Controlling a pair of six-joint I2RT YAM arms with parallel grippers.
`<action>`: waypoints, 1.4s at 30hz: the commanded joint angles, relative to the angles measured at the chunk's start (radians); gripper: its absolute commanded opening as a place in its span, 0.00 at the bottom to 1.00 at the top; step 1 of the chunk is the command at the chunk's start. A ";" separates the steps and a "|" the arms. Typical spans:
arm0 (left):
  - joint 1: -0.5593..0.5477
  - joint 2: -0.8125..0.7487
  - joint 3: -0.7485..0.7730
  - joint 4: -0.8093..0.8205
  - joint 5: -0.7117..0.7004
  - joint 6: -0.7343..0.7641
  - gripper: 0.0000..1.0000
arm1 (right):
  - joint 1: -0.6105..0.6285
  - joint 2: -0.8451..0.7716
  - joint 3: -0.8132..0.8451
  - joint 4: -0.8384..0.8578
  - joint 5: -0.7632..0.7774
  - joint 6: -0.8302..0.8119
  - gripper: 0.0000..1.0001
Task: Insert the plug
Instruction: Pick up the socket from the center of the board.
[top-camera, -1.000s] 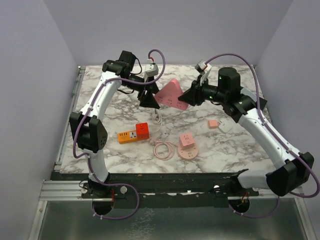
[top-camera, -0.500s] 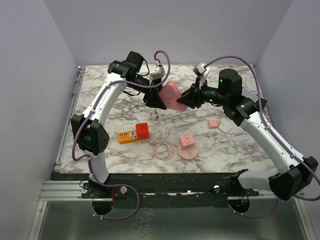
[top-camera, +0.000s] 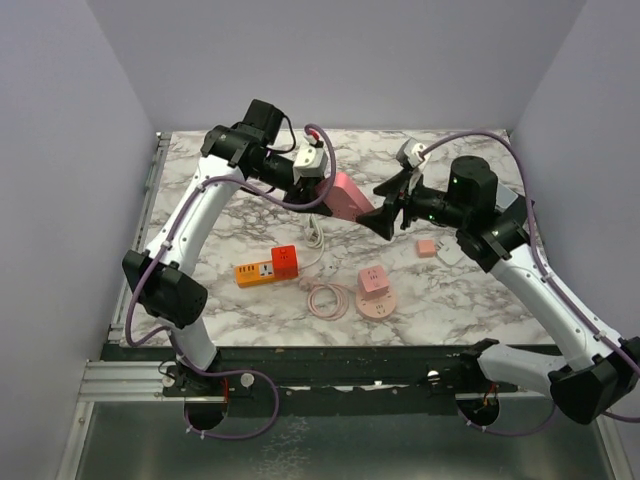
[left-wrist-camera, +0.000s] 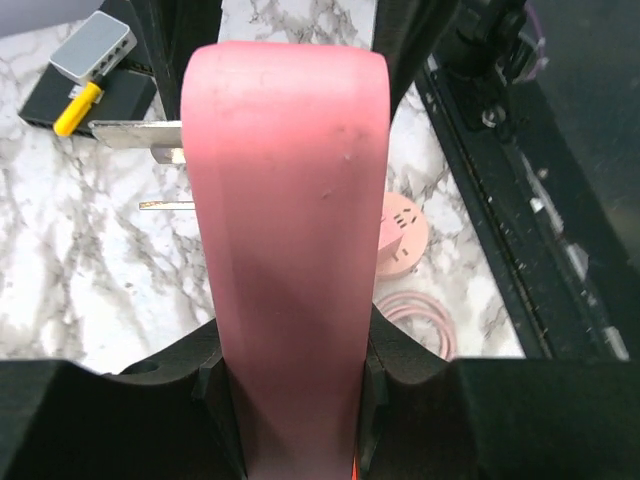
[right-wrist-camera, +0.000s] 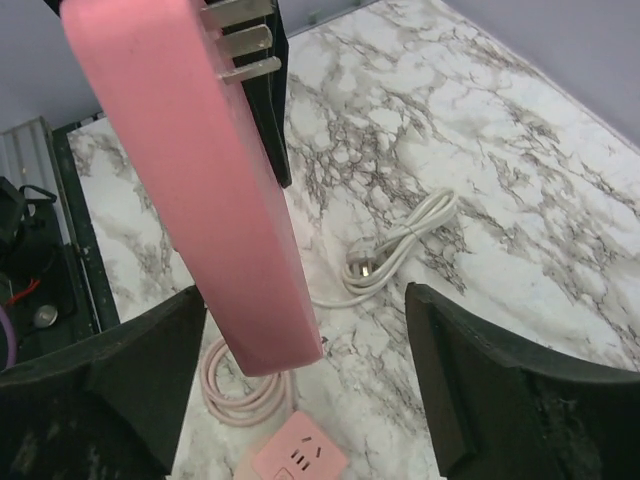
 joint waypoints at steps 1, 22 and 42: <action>-0.022 -0.084 0.010 -0.107 -0.067 0.301 0.00 | 0.001 -0.092 -0.092 0.130 -0.031 -0.051 0.88; -0.053 -0.209 -0.137 0.133 -0.118 0.165 0.00 | 0.080 -0.122 -0.170 0.272 -0.133 -0.175 0.90; -0.103 -0.303 -0.365 0.414 -0.220 -0.100 0.98 | 0.108 -0.073 -0.140 0.219 0.038 -0.148 0.01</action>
